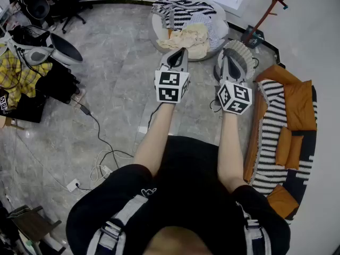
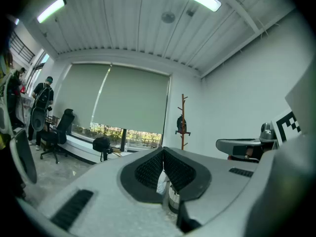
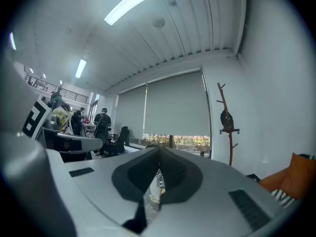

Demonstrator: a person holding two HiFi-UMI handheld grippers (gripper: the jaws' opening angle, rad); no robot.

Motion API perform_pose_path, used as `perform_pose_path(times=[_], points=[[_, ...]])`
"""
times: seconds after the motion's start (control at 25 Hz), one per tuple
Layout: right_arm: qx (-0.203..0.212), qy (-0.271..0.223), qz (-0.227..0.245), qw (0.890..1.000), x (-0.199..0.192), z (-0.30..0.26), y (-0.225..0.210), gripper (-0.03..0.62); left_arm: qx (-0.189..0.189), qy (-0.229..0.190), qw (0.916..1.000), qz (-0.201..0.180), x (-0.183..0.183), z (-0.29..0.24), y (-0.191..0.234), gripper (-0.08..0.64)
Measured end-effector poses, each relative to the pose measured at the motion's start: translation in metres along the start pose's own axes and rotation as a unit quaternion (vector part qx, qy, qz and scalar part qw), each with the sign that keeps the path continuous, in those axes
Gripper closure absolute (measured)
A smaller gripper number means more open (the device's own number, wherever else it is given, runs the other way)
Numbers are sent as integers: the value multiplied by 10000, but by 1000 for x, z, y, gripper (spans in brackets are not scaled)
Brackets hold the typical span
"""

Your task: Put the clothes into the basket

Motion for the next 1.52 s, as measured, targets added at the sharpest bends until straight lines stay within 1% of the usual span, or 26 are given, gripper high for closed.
perform_pose_path(times=[0.24, 0.48, 0.64, 0.76, 0.88, 0.96, 1.04, 1.16, 1.24, 1.36, 1.44, 1.52], points=[[-161, -62, -232, 9996, 2, 1, -3, 581, -96, 42, 9999, 30, 2, -2, 7, 551], [-284, -68, -301, 9991, -2, -11, -22, 581, -45, 24, 9997, 258, 3, -23, 19, 551], [-398, -214, -310, 9985, 2, -19, -48, 581, -129, 18, 9996, 232, 1, -46, 17, 551], [-469, -390, -390, 9974, 6, -33, -70, 581, -201, -79, 9996, 173, 6, -68, 16, 551], [-432, -489, -542, 9964, -3, -54, -82, 581, -165, -167, 9996, 124, 5, -89, 25, 551], [-352, -548, -530, 9965, -12, -77, -91, 581, -136, -226, 9996, 92, 2, -113, 34, 551], [-301, -562, -550, 9965, -24, -106, -107, 581, -115, -187, 9997, 68, -7, -146, 41, 551], [-342, -493, -756, 9953, -41, -154, -138, 581, -96, 41, 9999, 56, -19, -200, 50, 551], [-338, -424, -759, 9956, -43, -191, -158, 581, -17, 170, 9998, 89, -19, -233, 57, 551], [-154, -313, -577, 9977, -45, -252, -180, 581, 248, 210, 9990, 292, -6, -277, 77, 551], [1, -221, -484, 9986, -48, -294, -192, 581, 479, 174, 9981, 332, 5, -307, 97, 551], [217, -132, -530, 9983, -54, -336, -203, 581, 769, 218, 9961, 379, 7, -338, 119, 551]])
Point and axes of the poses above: the fingertips, and each gripper's own axes: z backward along the fingers, y to its left, x out of its top, the point moved 5 cm from there along z, backward along the fingers, and after that the axes turned 3 degrees about z, right-handed, at the moved point
